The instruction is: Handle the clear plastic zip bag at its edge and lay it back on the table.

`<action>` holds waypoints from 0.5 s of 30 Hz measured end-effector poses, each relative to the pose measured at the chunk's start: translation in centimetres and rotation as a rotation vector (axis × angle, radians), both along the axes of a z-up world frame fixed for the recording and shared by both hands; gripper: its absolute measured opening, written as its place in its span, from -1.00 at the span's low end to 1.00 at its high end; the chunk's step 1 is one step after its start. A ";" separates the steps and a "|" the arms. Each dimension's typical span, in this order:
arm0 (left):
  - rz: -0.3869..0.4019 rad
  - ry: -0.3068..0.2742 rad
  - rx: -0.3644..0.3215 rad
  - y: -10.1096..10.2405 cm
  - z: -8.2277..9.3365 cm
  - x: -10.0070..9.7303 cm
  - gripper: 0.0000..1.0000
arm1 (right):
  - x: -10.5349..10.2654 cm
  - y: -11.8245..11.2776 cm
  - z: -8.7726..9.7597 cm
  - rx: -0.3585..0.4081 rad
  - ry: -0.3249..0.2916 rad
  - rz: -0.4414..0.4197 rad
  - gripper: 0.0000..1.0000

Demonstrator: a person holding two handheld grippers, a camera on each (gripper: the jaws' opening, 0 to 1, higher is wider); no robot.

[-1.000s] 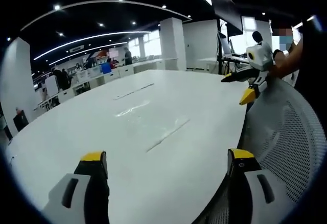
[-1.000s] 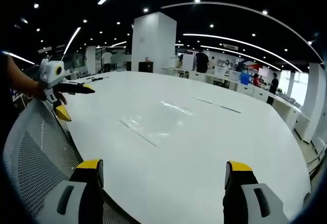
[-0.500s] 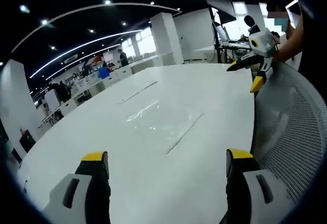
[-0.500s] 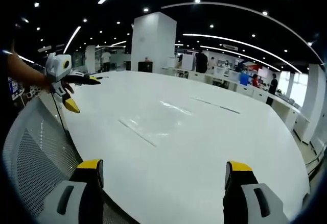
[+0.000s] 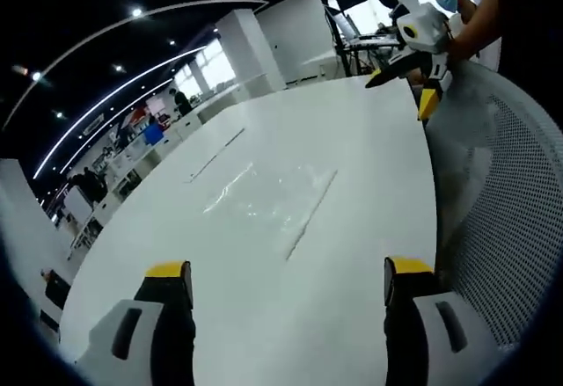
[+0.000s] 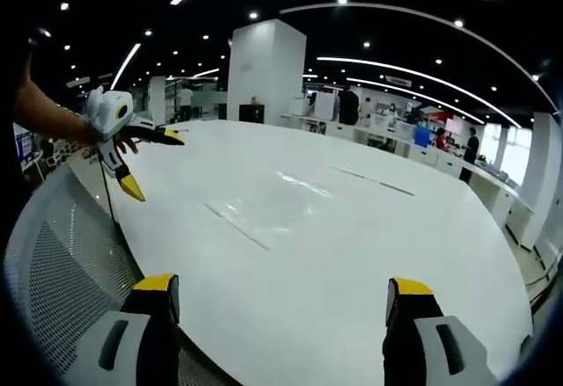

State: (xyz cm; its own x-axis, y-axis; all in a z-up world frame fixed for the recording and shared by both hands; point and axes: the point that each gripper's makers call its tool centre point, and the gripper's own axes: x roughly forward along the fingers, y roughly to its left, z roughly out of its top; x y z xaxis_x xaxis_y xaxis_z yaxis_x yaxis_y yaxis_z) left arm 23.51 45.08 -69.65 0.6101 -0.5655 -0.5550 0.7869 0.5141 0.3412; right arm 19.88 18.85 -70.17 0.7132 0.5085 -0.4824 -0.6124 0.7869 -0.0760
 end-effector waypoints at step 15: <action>-0.127 0.032 0.131 -1.1 -1.7 1.4 0.39 | -0.2 0.0 -0.2 -0.018 0.012 0.003 0.92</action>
State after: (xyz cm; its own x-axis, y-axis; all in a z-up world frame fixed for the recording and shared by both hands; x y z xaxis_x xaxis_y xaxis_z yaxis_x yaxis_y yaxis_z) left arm 24.94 44.02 -71.37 0.5193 -0.5589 -0.6465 0.8542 0.3627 0.3726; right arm 19.73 18.89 -70.35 0.7058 0.5016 -0.5002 -0.6154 0.7839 -0.0824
